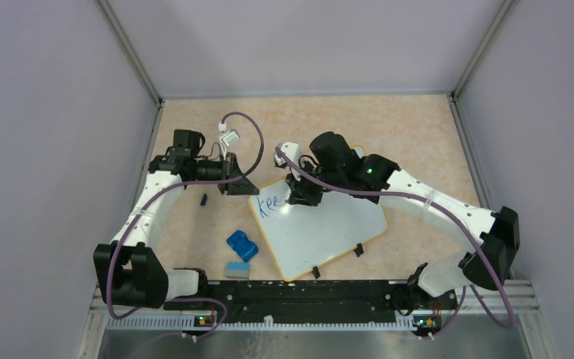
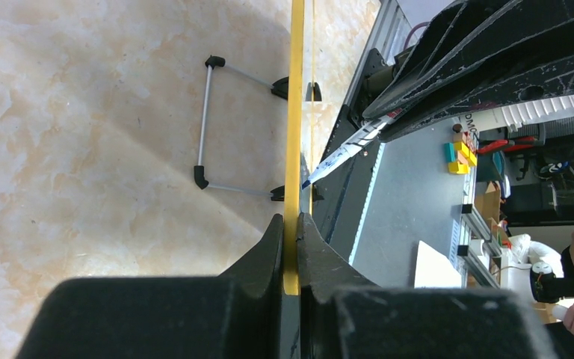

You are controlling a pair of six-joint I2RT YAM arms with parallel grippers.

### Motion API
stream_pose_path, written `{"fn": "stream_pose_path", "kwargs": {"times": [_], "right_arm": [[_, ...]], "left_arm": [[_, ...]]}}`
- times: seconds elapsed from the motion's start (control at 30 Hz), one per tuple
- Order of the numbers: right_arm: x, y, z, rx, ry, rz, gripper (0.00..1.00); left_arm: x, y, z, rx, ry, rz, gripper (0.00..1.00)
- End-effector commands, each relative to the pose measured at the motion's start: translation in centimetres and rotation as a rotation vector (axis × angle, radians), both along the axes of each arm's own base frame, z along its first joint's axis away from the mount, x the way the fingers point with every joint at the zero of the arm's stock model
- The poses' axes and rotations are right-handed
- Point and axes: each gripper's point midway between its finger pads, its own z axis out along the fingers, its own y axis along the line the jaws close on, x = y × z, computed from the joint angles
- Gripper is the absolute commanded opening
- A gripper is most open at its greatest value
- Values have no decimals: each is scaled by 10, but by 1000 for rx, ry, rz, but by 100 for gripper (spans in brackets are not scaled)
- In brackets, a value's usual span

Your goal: Write a sentence on the whiteboard

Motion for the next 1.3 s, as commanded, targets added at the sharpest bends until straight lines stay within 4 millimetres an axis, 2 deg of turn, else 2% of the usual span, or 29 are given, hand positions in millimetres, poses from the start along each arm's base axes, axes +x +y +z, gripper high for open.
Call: {"fn": "stream_pose_path", "kwargs": {"times": [0.0, 0.47, 0.7, 0.87, 1.07, 1.27], "right_arm": [[1, -4, 1, -5, -37, -5, 0], [0, -20, 2, -25, -46, -22, 0], [-2, -14, 30, 40, -50, -2, 0], [10, -13, 46, 69, -71, -31, 0], [16, -8, 49, 78, -77, -36, 0], [17, -5, 41, 69, -66, -29, 0]], "left_arm": [[0, -1, -3, 3, 2, -7, 0], [0, -1, -3, 4, 3, -8, 0], [0, -1, -3, 4, 5, -8, 0], [-1, -1, -2, 3, 0, -8, 0], [-1, -1, -2, 4, -1, -7, 0], [-1, -1, -2, 3, -2, -8, 0]]}}
